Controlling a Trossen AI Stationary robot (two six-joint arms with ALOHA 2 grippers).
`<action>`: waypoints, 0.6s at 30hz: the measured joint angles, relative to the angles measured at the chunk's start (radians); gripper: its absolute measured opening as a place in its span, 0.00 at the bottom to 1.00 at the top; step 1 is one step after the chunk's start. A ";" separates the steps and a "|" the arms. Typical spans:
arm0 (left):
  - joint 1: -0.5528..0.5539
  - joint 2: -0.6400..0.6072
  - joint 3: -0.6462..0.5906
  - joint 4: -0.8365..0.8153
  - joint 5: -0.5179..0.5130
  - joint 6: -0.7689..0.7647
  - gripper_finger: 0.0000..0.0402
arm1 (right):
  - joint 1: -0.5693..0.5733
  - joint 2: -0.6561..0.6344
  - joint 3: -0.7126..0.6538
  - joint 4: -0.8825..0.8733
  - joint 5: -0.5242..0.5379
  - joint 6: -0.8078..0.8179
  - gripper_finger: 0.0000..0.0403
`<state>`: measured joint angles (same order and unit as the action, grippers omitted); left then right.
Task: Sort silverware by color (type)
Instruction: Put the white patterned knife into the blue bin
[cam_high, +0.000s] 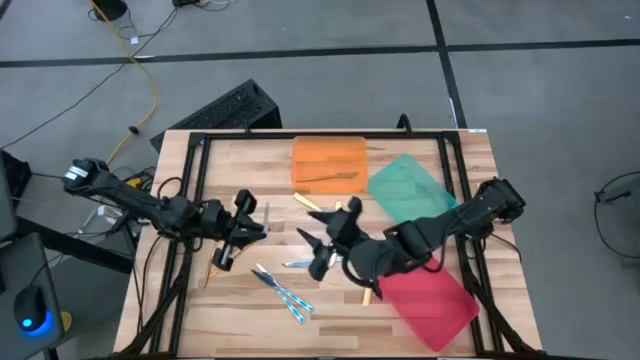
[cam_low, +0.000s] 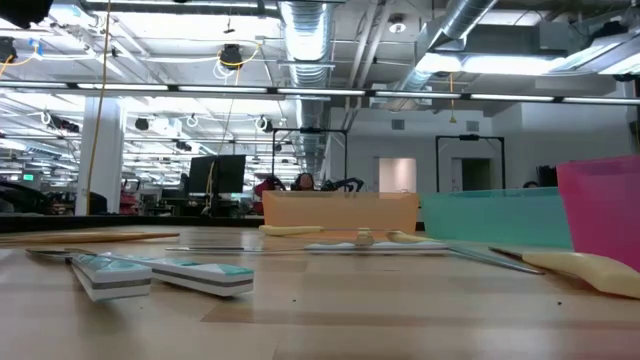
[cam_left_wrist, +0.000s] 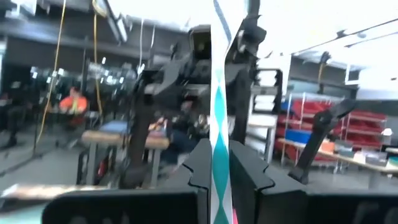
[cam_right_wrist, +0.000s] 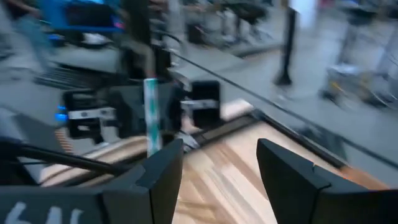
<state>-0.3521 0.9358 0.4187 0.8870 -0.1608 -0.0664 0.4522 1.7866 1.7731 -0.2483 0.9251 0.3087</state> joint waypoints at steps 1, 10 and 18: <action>-0.008 0.001 0.000 0.019 -0.001 0.013 0.03 | -0.006 0.000 -0.023 0.078 -0.042 -0.051 0.56; -0.035 0.000 0.002 0.046 -0.075 0.068 0.04 | -0.044 0.001 -0.156 0.510 -0.319 -0.241 0.56; -0.035 0.001 0.002 0.042 -0.094 0.073 0.04 | -0.083 0.001 -0.158 0.517 -0.432 -0.236 0.57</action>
<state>-0.3874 0.9367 0.4202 0.9295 -0.2550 0.0063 0.3690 1.7878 1.6146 0.2683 0.4933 0.0725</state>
